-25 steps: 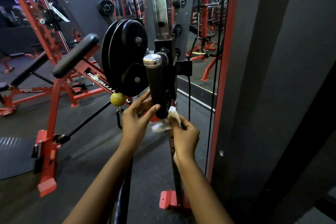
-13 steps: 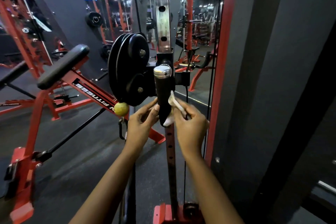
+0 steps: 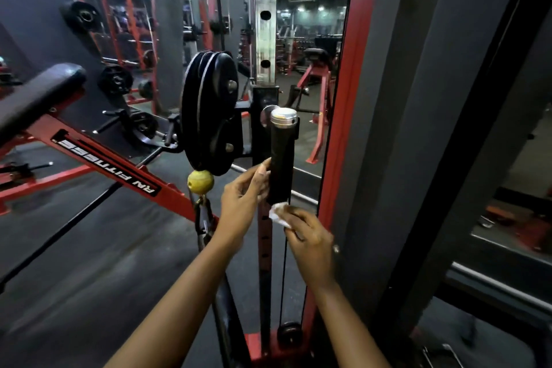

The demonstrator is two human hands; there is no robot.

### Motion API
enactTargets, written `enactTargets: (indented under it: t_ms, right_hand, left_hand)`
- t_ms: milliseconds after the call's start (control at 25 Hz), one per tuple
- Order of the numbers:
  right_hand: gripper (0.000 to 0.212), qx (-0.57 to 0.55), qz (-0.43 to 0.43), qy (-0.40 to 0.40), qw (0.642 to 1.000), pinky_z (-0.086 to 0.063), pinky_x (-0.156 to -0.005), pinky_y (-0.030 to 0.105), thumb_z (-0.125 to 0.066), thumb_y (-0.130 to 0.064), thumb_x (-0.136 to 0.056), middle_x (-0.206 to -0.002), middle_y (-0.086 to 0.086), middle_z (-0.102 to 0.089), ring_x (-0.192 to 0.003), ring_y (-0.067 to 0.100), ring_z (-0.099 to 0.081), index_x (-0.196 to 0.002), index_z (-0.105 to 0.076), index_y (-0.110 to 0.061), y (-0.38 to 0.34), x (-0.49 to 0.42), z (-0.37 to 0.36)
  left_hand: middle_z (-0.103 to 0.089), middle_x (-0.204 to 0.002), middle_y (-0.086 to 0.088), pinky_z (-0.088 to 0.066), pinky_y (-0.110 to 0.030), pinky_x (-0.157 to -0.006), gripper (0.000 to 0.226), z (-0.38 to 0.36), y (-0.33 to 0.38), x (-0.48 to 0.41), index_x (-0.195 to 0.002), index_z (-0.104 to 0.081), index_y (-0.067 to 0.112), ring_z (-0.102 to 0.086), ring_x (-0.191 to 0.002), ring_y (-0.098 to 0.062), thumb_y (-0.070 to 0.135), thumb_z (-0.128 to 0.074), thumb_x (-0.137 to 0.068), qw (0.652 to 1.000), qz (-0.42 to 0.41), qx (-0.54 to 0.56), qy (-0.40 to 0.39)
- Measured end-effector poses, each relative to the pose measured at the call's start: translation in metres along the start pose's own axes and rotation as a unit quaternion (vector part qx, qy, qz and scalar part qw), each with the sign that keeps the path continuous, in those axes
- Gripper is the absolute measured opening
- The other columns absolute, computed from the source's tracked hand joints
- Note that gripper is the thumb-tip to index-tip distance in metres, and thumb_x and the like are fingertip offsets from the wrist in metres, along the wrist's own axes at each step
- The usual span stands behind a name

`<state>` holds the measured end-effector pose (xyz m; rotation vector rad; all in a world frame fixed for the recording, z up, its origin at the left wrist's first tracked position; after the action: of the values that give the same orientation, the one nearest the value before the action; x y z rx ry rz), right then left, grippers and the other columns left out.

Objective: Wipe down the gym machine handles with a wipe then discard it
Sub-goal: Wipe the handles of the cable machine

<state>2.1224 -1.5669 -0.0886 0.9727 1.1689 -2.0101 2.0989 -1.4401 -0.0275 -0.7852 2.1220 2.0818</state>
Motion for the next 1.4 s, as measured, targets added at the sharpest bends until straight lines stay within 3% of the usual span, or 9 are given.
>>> enactTargets:
  t_ms: [120, 240, 400, 640, 880, 1040, 1240, 1400]
  right_hand:
    - [0.032, 0.011, 0.028, 0.106, 0.994, -0.048, -0.084, 0.012, -0.067, -0.002, -0.076, -0.1, 0.006, -0.067, -0.093, 0.007, -0.058, -0.107, -0.067, -0.009, -0.026, -0.031, 0.018]
    - [0.028, 0.059, 0.069, 0.168, 0.982, -0.049, -0.085, 0.017, -0.067, -0.001, -0.076, -0.102, 0.009, -0.066, -0.096, 0.011, -0.058, -0.103, -0.069, -0.008, -0.049, -0.079, 0.03]
    - [0.031, 0.095, 0.092, 0.132, 0.982, -0.053, -0.079, 0.025, -0.066, -0.005, -0.077, -0.098, 0.01, -0.066, -0.092, 0.012, -0.058, -0.108, -0.067, -0.008, -0.044, -0.065, 0.017]
    - [0.034, 0.179, 0.111, 0.044, 0.977, -0.054, -0.058, 0.027, -0.059, -0.015, -0.08, -0.089, 0.008, -0.064, -0.077, 0.014, -0.059, -0.114, -0.063, -0.012, -0.027, -0.021, 0.005]
    - [0.032, 0.196, 0.158, 0.137, 0.958, -0.046, -0.071, 0.021, -0.07, -0.005, -0.074, -0.09, 0.01, -0.065, -0.083, 0.015, -0.054, -0.105, -0.069, -0.009, -0.071, -0.088, 0.026]
    - [0.029, 0.254, 0.14, 0.089, 0.953, -0.043, -0.066, 0.018, -0.065, -0.013, -0.075, -0.09, 0.006, -0.064, -0.084, 0.012, -0.049, -0.103, -0.07, -0.013, -0.061, -0.081, 0.011]
    - [0.026, 0.256, 0.096, 0.02, 0.962, -0.053, -0.056, 0.024, -0.055, -0.021, -0.079, -0.087, 0.005, -0.065, -0.079, 0.014, -0.056, -0.097, -0.07, -0.011, -0.036, -0.024, -0.007]
    - [0.025, 0.19, 0.043, 0.06, 0.979, -0.048, -0.07, 0.017, -0.064, -0.012, -0.077, -0.089, 0.005, -0.066, -0.083, 0.01, -0.057, -0.102, -0.07, -0.013, -0.03, -0.01, -0.004]
  left_hand:
    - [-0.069, -0.104, 0.009, -0.052, -0.023, -0.089, 0.027, 0.003, 0.0, -0.003, -0.105, -0.063, 0.034, -0.064, -0.104, -0.007, 0.037, -0.049, -0.082, 1.0, -0.003, 0.013, -0.013]
    - [-0.069, -0.106, 0.007, -0.051, -0.025, -0.09, 0.028, 0.007, 0.0, -0.006, -0.106, -0.063, 0.035, -0.063, -0.106, -0.007, 0.04, -0.05, -0.083, 0.999, -0.007, 0.015, -0.032]
    - [-0.068, -0.106, 0.012, -0.05, -0.02, -0.089, 0.023, 0.009, -0.003, -0.006, -0.107, -0.063, 0.036, -0.062, -0.107, -0.004, 0.033, -0.049, -0.089, 0.998, -0.009, 0.031, -0.055]
    - [-0.067, -0.108, 0.006, -0.051, -0.02, -0.086, 0.03, 0.015, -0.01, -0.007, -0.121, -0.059, 0.018, -0.064, -0.103, -0.005, 0.021, -0.044, -0.096, 0.996, -0.005, 0.046, -0.079]
    - [-0.068, -0.112, 0.002, -0.047, -0.037, -0.1, 0.033, 0.022, -0.021, -0.009, -0.119, -0.06, 0.026, -0.062, -0.108, -0.009, 0.036, -0.049, -0.09, 0.998, 0.021, 0.046, -0.046]
    - [-0.067, -0.113, 0.002, -0.044, -0.042, -0.102, 0.046, 0.028, -0.021, -0.011, -0.121, -0.059, 0.022, -0.061, -0.11, -0.01, 0.045, -0.05, -0.082, 0.998, 0.023, 0.053, -0.031]
    - [-0.067, -0.115, 0.0, -0.043, -0.045, -0.103, 0.047, 0.03, -0.027, -0.009, -0.12, -0.06, 0.02, -0.06, -0.112, -0.014, 0.047, -0.051, -0.083, 0.998, 0.032, 0.046, -0.041]
    - [-0.067, -0.115, 0.001, -0.042, -0.043, -0.104, 0.044, 0.027, -0.026, -0.007, -0.117, -0.062, 0.021, -0.06, -0.113, -0.013, 0.045, -0.051, -0.082, 0.997, 0.039, 0.048, -0.049]
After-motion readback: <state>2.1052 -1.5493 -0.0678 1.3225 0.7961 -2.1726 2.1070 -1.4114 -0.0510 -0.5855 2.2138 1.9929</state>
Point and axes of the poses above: each hand's wrist, its own x-axis away from the middle knuckle, its own z-axis out of the back of the hand, y = z × x, the point moved 3 cm from there along -x, towards the middle knuckle
